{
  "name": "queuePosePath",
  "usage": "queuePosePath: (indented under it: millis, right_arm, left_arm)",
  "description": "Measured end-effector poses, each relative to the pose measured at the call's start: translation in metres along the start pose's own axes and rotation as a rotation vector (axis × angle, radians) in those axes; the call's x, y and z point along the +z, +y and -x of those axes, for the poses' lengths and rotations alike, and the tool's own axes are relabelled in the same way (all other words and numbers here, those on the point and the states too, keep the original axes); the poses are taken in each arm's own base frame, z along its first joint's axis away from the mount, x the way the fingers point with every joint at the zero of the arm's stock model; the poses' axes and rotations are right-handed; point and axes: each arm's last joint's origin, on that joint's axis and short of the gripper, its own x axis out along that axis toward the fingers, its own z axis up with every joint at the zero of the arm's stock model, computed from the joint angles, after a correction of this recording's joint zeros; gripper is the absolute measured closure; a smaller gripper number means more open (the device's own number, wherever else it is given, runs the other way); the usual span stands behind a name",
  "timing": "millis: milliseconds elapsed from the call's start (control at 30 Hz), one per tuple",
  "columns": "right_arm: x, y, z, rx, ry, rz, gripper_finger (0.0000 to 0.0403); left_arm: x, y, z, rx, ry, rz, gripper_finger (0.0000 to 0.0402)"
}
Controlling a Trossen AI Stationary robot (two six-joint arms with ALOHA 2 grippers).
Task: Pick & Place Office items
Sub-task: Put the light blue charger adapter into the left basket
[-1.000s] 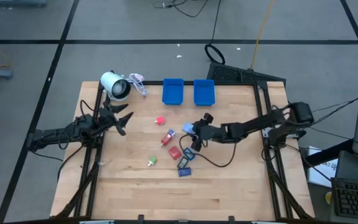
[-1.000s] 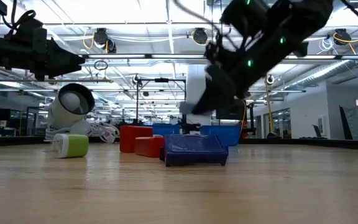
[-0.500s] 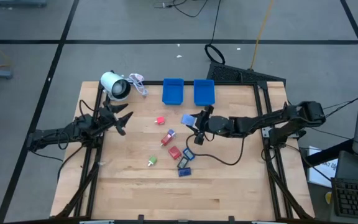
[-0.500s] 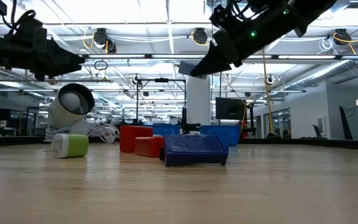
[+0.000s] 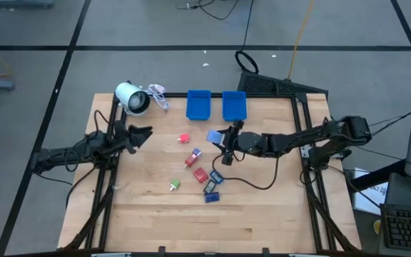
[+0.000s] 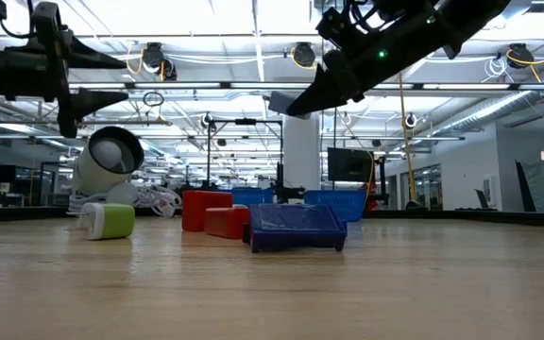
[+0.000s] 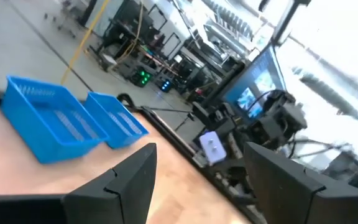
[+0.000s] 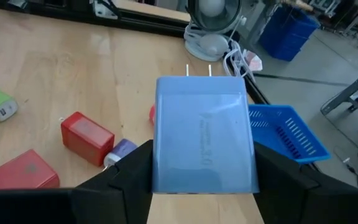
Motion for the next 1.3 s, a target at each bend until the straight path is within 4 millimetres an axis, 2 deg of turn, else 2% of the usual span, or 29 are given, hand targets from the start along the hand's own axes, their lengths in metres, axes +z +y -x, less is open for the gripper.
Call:
queuePosePath:
  millis: [333,633,767,1067,1300]
  right_arm:
    - [0.003,0.003,-0.007,-0.01,-0.073,0.056,0.0191]
    - [0.005,0.003,-0.008,-0.015,-0.094,0.062,0.019]
    - [0.004,0.003,-0.008,-0.014,-0.088,0.072,0.019]
    - [0.005,0.003,-0.008,-0.016,-0.095,0.085,0.019]
    - [0.005,0.003,-0.008,-0.015,-0.094,0.088,0.019]
  left_arm:
    - [-0.01,-0.002,-0.012,-0.049,0.156,0.206,0.0152]
    - [-0.014,-0.007,-0.037,-0.006,0.228,0.166,0.0073]
    - [-0.011,-0.017,-0.056,0.013,0.255,0.098,0.0057]
    - [0.002,-0.045,-0.109,0.015,0.294,-0.047,0.0055]
    - [-0.004,-0.058,-0.153,-0.003,0.369,-0.073,0.0055]
